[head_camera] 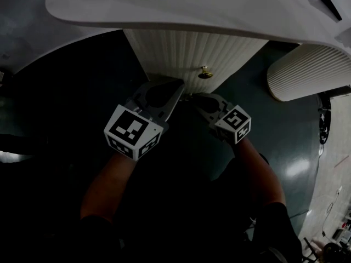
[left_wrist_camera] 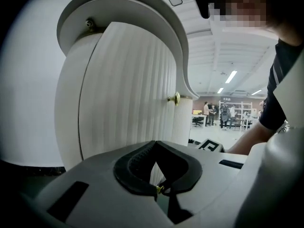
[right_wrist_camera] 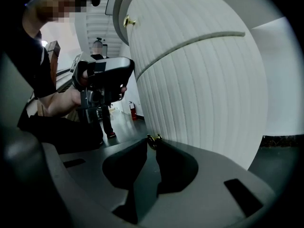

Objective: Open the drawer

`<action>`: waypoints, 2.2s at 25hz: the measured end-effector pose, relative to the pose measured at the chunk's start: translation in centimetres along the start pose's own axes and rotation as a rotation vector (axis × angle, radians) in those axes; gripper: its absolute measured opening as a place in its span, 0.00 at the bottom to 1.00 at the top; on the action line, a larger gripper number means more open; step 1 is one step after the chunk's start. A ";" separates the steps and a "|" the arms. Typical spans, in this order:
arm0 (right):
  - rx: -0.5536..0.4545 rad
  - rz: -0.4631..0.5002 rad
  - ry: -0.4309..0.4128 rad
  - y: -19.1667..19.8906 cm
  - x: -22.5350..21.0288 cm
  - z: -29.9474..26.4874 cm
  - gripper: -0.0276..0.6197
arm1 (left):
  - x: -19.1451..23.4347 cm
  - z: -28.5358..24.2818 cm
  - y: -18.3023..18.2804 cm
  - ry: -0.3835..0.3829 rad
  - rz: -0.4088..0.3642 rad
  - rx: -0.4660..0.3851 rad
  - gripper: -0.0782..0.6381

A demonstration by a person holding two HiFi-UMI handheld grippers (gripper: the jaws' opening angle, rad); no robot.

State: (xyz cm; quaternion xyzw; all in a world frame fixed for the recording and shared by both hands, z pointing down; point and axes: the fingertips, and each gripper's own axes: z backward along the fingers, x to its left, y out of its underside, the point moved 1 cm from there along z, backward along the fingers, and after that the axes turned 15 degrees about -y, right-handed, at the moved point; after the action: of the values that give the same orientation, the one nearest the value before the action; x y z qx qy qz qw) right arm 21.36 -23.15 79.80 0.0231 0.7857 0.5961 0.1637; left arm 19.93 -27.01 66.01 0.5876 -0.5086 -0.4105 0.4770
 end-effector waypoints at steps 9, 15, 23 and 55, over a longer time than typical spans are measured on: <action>0.023 0.011 0.013 0.1 0.2 -0.4 0.10 | 0.4 0.0 0.1 -0.015 0.016 0.070 0.13; 0.050 0.028 0.008 0.3 0.5 -0.1 0.10 | 0.4 -0.5 0.1 -0.016 0.053 0.121 0.13; 0.099 0.024 -0.071 1.4 3.1 1.0 0.10 | -0.6 -0.2 -2.8 -0.010 0.030 0.022 0.13; 0.199 -0.018 -0.135 3.5 15.6 5.8 0.10 | -6.5 10.7 0.3 0.071 0.051 0.013 0.13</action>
State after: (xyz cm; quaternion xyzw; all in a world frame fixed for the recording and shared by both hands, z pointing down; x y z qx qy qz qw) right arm 7.76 -13.13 78.15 0.0723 0.8284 0.5107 0.2183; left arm 8.62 -22.15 64.03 0.5916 -0.5089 -0.3740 0.5012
